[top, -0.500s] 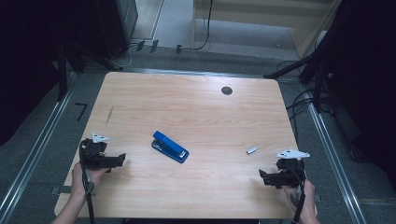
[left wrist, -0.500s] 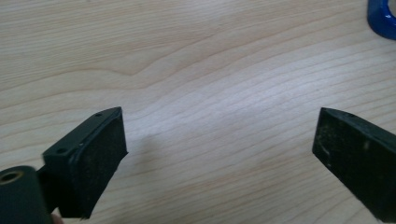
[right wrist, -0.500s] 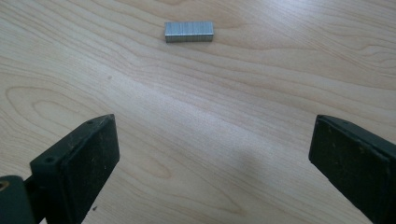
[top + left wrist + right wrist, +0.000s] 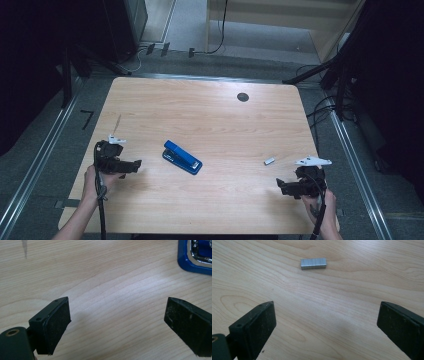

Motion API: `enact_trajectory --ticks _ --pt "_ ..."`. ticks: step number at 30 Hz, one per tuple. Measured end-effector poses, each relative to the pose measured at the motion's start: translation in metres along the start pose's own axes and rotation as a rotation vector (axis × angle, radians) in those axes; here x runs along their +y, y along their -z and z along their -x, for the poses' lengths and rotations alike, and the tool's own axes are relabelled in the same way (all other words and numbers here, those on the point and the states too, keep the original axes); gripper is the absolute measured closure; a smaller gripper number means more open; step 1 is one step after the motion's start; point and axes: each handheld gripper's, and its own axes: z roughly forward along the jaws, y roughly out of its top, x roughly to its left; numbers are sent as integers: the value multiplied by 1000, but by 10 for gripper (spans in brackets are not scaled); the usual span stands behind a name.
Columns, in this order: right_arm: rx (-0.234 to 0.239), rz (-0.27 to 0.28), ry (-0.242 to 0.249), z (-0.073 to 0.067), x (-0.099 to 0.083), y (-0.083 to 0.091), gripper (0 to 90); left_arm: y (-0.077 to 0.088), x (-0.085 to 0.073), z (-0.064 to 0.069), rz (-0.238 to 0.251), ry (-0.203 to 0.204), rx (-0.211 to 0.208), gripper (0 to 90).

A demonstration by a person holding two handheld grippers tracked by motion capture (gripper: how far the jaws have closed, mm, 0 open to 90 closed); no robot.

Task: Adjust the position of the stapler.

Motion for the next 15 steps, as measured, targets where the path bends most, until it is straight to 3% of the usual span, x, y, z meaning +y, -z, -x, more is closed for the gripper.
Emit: enact_trajectory --ticks 6,7,9,15 --pt "-14 -1 40 -10 8 -3 23 -3 11 12 12 -33 -18 149" --pt "-11 -2 39 -12 10 -5 24 -4 15 15 22 -41 -29 234" --pt "-11 -6 37 -13 10 -6 23 -4 17 16 29 -44 -33 264" --pt "-10 -13 47 -16 9 -7 24 -6 28 22 76 -55 -77 496"
